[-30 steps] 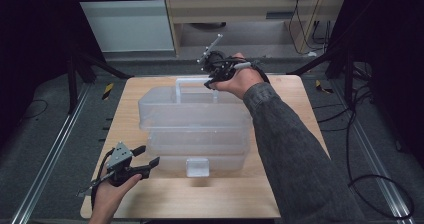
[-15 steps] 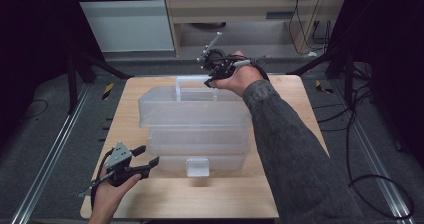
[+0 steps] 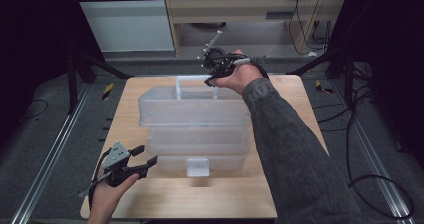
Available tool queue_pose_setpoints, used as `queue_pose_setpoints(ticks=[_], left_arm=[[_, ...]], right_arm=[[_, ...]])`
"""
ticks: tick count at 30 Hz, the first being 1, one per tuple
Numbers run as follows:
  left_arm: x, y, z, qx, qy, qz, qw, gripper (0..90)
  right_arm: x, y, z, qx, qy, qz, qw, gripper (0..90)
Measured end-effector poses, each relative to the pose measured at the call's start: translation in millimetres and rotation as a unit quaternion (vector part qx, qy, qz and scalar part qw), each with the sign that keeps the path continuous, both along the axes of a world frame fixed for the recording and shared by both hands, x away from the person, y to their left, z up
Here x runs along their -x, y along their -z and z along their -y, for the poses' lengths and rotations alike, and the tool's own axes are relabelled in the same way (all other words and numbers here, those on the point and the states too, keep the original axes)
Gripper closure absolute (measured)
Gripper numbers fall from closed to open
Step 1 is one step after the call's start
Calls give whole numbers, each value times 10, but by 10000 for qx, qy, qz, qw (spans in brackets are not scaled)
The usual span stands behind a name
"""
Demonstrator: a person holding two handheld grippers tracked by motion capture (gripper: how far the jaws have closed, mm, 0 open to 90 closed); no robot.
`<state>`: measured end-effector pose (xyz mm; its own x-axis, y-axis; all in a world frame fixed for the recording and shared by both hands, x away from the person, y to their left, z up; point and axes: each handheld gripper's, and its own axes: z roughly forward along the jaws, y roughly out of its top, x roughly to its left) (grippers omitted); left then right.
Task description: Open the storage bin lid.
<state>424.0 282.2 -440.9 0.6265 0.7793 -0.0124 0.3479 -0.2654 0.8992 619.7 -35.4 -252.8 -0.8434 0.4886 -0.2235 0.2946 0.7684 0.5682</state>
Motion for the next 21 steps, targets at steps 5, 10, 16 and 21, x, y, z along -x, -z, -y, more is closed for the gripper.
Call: queue_pose_setpoints(ticks=[5,10,16,21], left_arm=[[6,-23,-33,35,-76,44,10000,370],[7,-48,-59,41,-114,91,9999,392],[-5,-126,-155,66,-251,196,9995,431],[-52,-194,-180,53,-259,244,9994,476]], right_arm=[[-10,-3,-5,26,2,-7,10000,665],[-21,-7,-6,55,-14,-27,10000,668],[-37,-10,-6,63,-37,-34,10000,669],[-38,-11,-5,67,-48,-42,10000,670]])
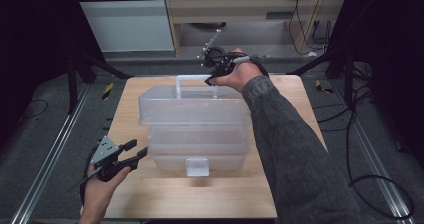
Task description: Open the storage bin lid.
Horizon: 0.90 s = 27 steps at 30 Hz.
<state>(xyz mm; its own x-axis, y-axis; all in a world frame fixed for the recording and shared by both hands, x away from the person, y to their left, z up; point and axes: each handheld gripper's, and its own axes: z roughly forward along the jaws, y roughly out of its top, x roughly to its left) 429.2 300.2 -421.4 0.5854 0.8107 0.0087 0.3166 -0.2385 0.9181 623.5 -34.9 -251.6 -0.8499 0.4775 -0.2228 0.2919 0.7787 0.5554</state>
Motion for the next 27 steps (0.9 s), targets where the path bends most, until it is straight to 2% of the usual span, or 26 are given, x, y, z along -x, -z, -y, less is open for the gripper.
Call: queue_pose_setpoints(ticks=[3,10,18,20,27], left_arm=[[-15,-35,-9,-39,-19,31,10000,503],[-111,-129,-66,47,-140,149,9998,544],[-197,-185,-62,50,-168,251,9995,568],[-225,-211,-65,116,-177,260,9994,582],[-284,-301,-32,151,-142,354,9992,625]], right_arm=[[0,-1,0,-2,27,-25,10000,670],[-11,-4,-2,10,30,-36,10000,671],[-21,-3,-1,12,1,-24,10000,672],[-18,-3,-1,10,4,-31,10000,672],[-16,-2,0,10,0,-29,10000,672]])
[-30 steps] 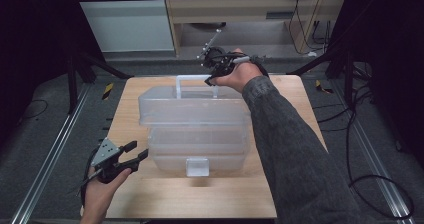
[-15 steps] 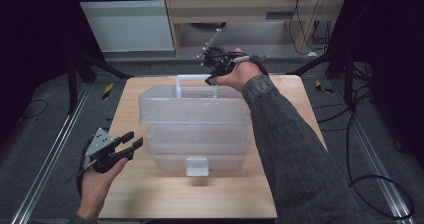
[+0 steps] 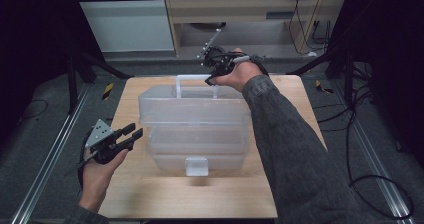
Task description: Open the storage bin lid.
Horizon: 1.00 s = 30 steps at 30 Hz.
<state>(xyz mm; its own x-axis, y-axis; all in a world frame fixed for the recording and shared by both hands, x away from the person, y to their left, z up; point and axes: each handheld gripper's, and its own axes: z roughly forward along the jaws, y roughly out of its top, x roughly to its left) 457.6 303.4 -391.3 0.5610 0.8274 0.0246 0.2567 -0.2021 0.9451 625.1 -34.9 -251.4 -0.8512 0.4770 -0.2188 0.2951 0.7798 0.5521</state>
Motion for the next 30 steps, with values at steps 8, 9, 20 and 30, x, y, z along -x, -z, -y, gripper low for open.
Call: queue_pose_setpoints(ticks=[8,9,20,30], left_arm=[[-127,-59,60,129,54,47,9999,647],[-136,-63,72,121,74,63,9999,650],[-166,-102,107,90,66,85,9999,703],[-161,-107,111,75,53,21,10000,704]], right_arm=[[2,1,1,-2,-5,-4,10000,673],[2,1,1,-3,-2,-4,10000,672],[-2,5,10,-19,33,-2,10000,674],[76,-108,153,-239,158,137,9995,545]])
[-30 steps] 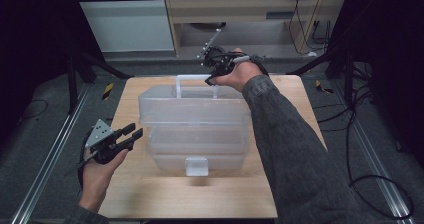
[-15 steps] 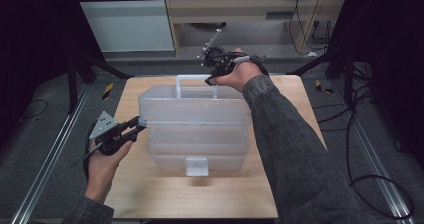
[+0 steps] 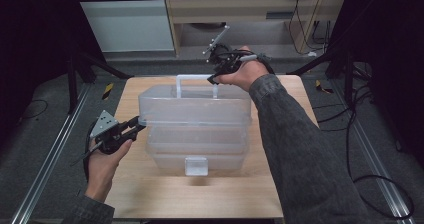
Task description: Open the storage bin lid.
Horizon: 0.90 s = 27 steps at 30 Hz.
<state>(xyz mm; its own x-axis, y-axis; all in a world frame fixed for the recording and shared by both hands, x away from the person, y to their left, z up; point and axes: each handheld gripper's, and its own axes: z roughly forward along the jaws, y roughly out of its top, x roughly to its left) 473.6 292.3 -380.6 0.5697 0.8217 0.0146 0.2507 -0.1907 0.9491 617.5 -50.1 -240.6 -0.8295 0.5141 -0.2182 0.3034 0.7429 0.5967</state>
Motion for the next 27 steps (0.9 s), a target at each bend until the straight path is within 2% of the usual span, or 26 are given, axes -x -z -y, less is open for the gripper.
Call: queue_pose_setpoints(ticks=[2,4,6,7,10,11,14,16,17,18,21,22,23,25,26,27], left_arm=[[8,1,5,16,-15,-1,10000,705],[25,-6,11,-18,-22,11,10000,705],[33,-9,13,-22,-18,13,10000,706],[50,-10,19,-27,-40,25,10000,707],[67,-17,16,-28,-30,24,10000,708],[75,-21,19,-54,-33,34,10000,708],[76,-22,19,-67,-27,37,10000,708],[75,-23,18,-74,-25,36,10000,708],[74,-27,17,-82,-15,32,10000,708],[74,-30,18,-99,-11,35,9999,708],[75,-35,20,-107,-12,27,9999,709],[75,-35,20,-107,-12,27,9999,708],[76,-37,19,-100,-8,24,9999,708],[76,-37,20,-104,-9,23,9999,708],[78,-40,19,-110,-5,24,9999,708],[79,-42,21,-109,-7,24,9999,709]], right_arm=[[45,-44,59,-118,24,76,9999,530],[96,-84,119,-187,99,260,9994,512],[115,-98,148,-222,145,309,9992,510],[145,-114,223,-283,257,386,9985,495],[164,-126,293,-334,417,451,9976,490],[185,-149,406,-432,648,565,9954,492],[218,-162,558,-544,963,649,9917,528],[228,-160,603,-582,1046,673,9905,540],[264,-147,740,-655,1271,704,9872,553],[281,-136,784,-648,1337,738,9861,556],[363,-70,975,-706,1612,762,9814,568],[363,-70,975,-706,1612,762,9814,568],[414,-7,1090,-767,1740,713,9792,580],[438,31,1146,-757,1784,722,9784,581],[500,126,1254,-780,1894,671,9765,596],[515,149,1275,-789,1918,649,9761,602]])
